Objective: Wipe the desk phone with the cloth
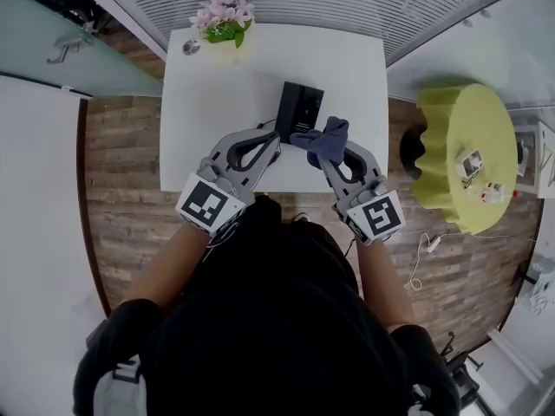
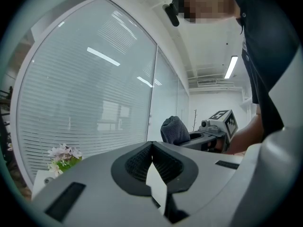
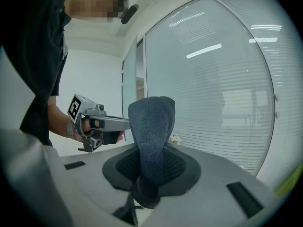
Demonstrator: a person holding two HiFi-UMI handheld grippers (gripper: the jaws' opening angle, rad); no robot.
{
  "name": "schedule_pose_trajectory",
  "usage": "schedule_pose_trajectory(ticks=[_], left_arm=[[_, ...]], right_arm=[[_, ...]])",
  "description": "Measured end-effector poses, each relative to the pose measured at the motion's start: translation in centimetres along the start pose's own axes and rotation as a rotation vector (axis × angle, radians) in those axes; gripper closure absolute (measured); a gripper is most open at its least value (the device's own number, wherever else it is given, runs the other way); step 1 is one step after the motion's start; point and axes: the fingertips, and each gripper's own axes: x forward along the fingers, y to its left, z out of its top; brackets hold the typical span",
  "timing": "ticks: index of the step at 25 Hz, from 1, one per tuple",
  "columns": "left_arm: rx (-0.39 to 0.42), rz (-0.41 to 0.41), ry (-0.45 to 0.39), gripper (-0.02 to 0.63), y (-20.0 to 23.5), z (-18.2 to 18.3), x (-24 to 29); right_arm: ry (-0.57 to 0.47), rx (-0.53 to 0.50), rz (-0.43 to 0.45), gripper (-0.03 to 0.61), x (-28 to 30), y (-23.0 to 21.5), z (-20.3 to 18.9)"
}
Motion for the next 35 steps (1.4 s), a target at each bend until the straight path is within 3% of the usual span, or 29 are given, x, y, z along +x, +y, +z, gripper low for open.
schedule_pose_trajectory(ticks=[10, 18, 23, 35], left_arm=[[-0.013, 0.019, 0.051, 0.603, 3.8, -2.6, 1.9], [-0.017, 0.096, 0.071, 0.603, 7.0, -5.3, 6.2], [-0.011, 0.136, 0.127, 0.603, 8.8, -8.1, 8.3], [-0.08, 0.167, 0.18, 0.603, 10.6, -13.1, 11.6]], right_arm=[[0.154, -0.135, -0.118, 0.491, 4.1, -4.5, -3.1], [0.293, -0.217, -0.094, 0.491, 8.2, -9.6, -8.8], [0.371, -0.268, -0.085, 0.491, 10.9, -12.3, -12.3], [0.47, -0.298, -0.038, 0.491, 14.8, -14.9, -18.2]])
